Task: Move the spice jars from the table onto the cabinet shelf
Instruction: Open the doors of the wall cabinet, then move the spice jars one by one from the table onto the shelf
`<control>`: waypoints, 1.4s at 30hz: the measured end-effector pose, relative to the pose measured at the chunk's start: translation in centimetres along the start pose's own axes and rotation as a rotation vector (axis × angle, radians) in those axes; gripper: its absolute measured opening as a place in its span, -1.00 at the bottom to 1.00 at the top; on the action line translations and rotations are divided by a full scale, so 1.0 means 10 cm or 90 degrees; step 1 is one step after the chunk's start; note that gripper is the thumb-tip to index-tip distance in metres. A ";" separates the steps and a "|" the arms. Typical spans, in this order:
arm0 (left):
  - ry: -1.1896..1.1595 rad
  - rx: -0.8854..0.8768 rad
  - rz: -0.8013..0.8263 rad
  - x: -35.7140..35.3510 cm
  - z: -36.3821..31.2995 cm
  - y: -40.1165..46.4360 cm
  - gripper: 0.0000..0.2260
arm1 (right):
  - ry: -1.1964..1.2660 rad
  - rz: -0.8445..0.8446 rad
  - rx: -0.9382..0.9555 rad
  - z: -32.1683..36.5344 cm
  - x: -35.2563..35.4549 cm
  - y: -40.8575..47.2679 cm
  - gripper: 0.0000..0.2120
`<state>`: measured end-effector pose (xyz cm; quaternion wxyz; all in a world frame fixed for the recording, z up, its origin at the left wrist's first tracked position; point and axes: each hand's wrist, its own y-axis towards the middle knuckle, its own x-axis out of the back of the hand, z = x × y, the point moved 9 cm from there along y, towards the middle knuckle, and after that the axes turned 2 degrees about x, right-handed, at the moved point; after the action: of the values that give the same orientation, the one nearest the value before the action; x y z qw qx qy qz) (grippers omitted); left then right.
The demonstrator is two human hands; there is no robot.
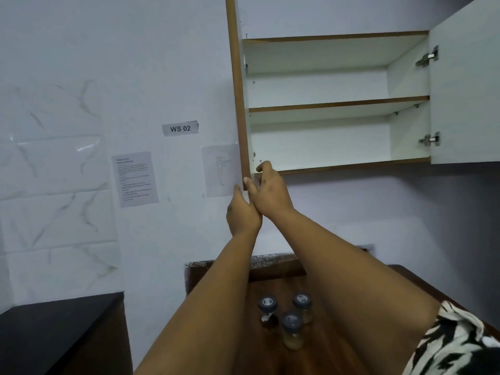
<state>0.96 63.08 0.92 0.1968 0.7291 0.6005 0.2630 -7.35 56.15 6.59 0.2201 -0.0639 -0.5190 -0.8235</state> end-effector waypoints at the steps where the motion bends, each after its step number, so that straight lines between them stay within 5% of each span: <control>1: -0.003 0.044 -0.006 -0.07 0.10 -0.07 -0.55 | -0.005 -0.016 0.008 -0.06 0.04 -0.07 -0.67; 4: -0.014 0.097 -0.020 -0.31 0.24 -0.22 -0.46 | -0.038 -0.033 -0.015 -0.40 0.13 -0.27 -0.66; 11: 0.060 0.019 0.027 -1.06 0.54 -0.64 -0.50 | -0.090 -0.025 -0.144 -1.55 0.53 -0.59 -0.61; 20: 0.100 0.088 0.117 -2.26 1.68 -1.35 -0.50 | -0.172 0.046 -0.330 -3.45 0.72 -1.53 -0.64; 30: 0.179 0.254 0.152 -2.89 2.79 -2.08 -0.44 | -0.311 0.220 -0.348 -4.75 0.24 -2.44 -0.61; 42: 0.195 0.350 0.089 -2.52 3.72 -1.92 -0.32 | -0.176 0.527 -0.383 -5.16 -1.32 -2.76 -0.41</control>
<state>5.63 43.32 -43.56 -0.1187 0.7463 0.6201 0.2106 -1.03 24.54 -43.98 0.4283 -0.4321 -0.2154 -0.7638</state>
